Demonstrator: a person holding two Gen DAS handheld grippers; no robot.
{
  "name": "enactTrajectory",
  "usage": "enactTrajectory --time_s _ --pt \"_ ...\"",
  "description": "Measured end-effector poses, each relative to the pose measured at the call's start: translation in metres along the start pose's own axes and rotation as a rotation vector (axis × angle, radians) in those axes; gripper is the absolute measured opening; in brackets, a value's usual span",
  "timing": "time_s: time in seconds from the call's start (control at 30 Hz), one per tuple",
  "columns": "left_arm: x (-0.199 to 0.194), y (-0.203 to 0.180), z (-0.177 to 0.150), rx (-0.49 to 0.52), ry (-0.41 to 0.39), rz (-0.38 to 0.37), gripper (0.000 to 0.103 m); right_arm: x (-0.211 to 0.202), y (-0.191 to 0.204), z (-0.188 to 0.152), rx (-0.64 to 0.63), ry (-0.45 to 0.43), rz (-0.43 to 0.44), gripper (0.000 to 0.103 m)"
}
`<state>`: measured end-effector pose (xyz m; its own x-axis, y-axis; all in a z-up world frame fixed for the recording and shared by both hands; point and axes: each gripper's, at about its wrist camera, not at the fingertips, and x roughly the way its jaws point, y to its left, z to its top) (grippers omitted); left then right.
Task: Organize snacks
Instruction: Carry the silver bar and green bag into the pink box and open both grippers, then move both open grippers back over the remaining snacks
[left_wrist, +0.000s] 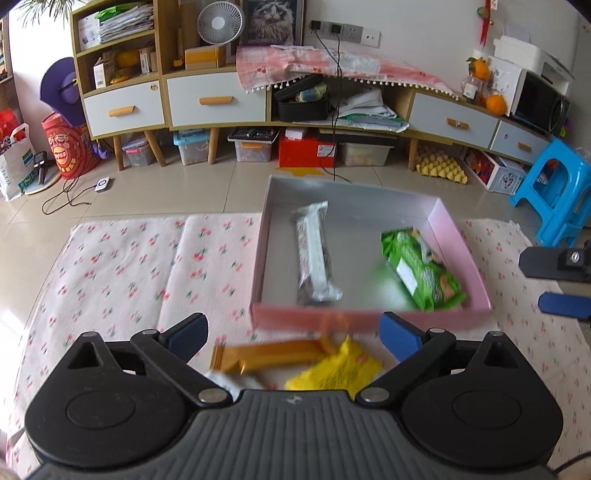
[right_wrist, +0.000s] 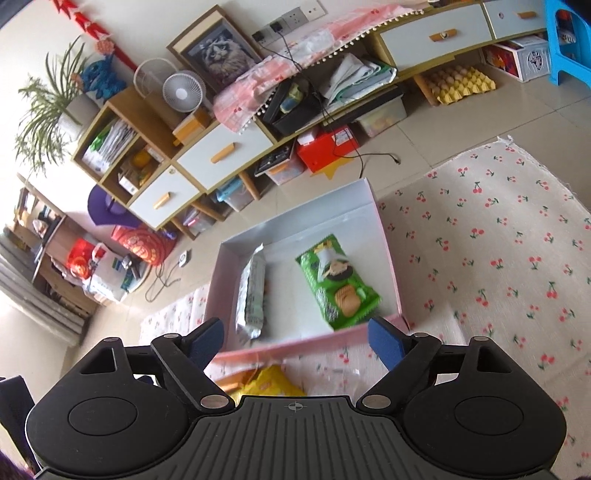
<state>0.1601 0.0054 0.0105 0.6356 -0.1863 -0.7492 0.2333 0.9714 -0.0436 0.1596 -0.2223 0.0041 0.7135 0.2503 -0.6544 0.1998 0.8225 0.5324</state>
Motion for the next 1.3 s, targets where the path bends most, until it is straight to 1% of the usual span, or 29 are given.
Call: enactTrajectory --time_s 0.13,0.3,0.43,0.5,0.53,0.6,0.63,0.7,0.8,0.9,0.97,1.07,1.17,1.23,1.27,1.3 --pt "-0.008 0.003 -0.012 0.008 0.014 -0.001 0.101 -0.01 0.003 -0.013 -0.02 0.017 -0.011 0.087" --pt "-0.019 0.004 -0.029 0.028 0.01 -0.006 0.102 -0.018 0.005 -0.028 -0.055 0.032 -0.037 0.088" --pt "-0.023 0.005 -0.043 0.026 0.021 -0.023 0.102 -0.018 0.001 -0.043 -0.07 0.053 -0.056 0.088" --pt "-0.025 0.005 -0.048 0.038 0.013 -0.032 0.102 -0.017 -0.004 -0.052 -0.074 0.063 -0.068 0.088" --pt "-0.028 0.007 -0.057 0.053 0.004 -0.035 0.102 -0.016 -0.006 -0.057 -0.084 0.071 -0.068 0.088" --pt "-0.029 0.008 -0.063 0.068 0.022 -0.028 0.102 -0.011 -0.007 -0.063 -0.116 0.119 -0.108 0.088" --pt "-0.031 0.009 -0.065 0.069 0.036 -0.039 0.102 -0.009 -0.006 -0.066 -0.139 0.136 -0.128 0.088" --pt "-0.035 0.011 -0.069 0.067 0.045 -0.068 0.102 -0.008 -0.006 -0.073 -0.175 0.138 -0.129 0.088" --pt "-0.039 0.014 -0.076 0.087 0.05 -0.08 0.102 -0.006 -0.004 -0.082 -0.215 0.159 -0.137 0.088" --pt "-0.044 0.011 -0.089 0.129 0.059 -0.083 0.101 -0.002 -0.005 -0.089 -0.215 0.181 -0.145 0.088" --pt "-0.046 0.012 -0.097 0.136 0.076 -0.097 0.1 -0.001 -0.004 -0.092 -0.202 0.194 -0.15 0.088" --pt "-0.047 0.014 -0.102 0.135 0.106 -0.131 0.096 0.003 -0.004 -0.094 -0.194 0.204 -0.159 0.088" --pt "-0.048 0.012 -0.108 0.149 0.129 -0.169 0.089 0.008 -0.003 -0.095 -0.196 0.208 -0.178 0.088" --pt "-0.048 0.007 -0.112 0.17 0.149 -0.197 0.079 0.012 -0.004 -0.095 -0.184 0.213 -0.188 0.088" --pt "-0.048 0.005 -0.114 0.182 0.16 -0.212 0.077 0.014 -0.004 -0.095 -0.175 0.218 -0.189 0.088" --pt "-0.047 0.002 -0.116 0.194 0.168 -0.224 0.073 0.016 -0.004 -0.095 -0.166 0.222 -0.19 0.088"
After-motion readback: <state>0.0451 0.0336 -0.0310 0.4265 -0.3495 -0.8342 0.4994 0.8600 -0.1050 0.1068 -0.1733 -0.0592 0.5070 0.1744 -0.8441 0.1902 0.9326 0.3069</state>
